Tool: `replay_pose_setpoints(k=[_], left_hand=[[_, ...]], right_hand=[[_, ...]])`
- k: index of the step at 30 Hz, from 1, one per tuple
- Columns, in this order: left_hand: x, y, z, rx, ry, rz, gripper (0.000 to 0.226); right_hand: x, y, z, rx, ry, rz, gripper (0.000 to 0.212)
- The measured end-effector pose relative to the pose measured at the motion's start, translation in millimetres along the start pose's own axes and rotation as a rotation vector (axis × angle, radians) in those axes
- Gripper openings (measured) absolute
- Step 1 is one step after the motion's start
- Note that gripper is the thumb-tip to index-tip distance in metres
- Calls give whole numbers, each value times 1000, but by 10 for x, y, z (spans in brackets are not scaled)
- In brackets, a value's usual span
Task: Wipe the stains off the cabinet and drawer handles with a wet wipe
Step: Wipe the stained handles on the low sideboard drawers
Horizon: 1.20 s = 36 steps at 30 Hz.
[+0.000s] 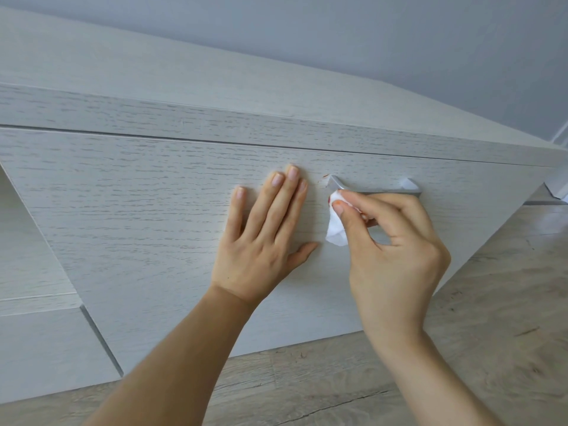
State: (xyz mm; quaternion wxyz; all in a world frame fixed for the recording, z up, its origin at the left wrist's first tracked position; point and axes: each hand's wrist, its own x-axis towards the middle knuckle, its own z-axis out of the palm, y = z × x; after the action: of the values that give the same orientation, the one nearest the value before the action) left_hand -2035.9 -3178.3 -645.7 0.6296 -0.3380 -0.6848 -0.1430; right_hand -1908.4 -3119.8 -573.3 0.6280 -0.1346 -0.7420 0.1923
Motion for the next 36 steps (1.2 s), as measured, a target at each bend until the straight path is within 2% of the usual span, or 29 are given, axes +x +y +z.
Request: replay_pose_setpoints(k=[7,12,16,21,26,31,36], left_hand=[[-25,8,31,10,13,-10,88],[-17,13,22,2,14,-16,87],[-7,9,12,2,11,-11,86],[-4,19,-10,22,-14,-12,90],[-8,37,-30,15,-46,-32,88],[-6,47,-42,19,-71,-34,88],[12,228,-36,-25,-119,-142,89]], right_hand=[[31,-21,71,-15,-12,1,8],[47,-89,155,-161,-6,-5,8],[-22,-44,-77,-32,24,-10,8],[8,98,-276,110,-47,141,19],[59,106,-212,255,-71,221,14],[108,204,-198,246,-51,280,12],[132,277,-232,276,-57,316,16]])
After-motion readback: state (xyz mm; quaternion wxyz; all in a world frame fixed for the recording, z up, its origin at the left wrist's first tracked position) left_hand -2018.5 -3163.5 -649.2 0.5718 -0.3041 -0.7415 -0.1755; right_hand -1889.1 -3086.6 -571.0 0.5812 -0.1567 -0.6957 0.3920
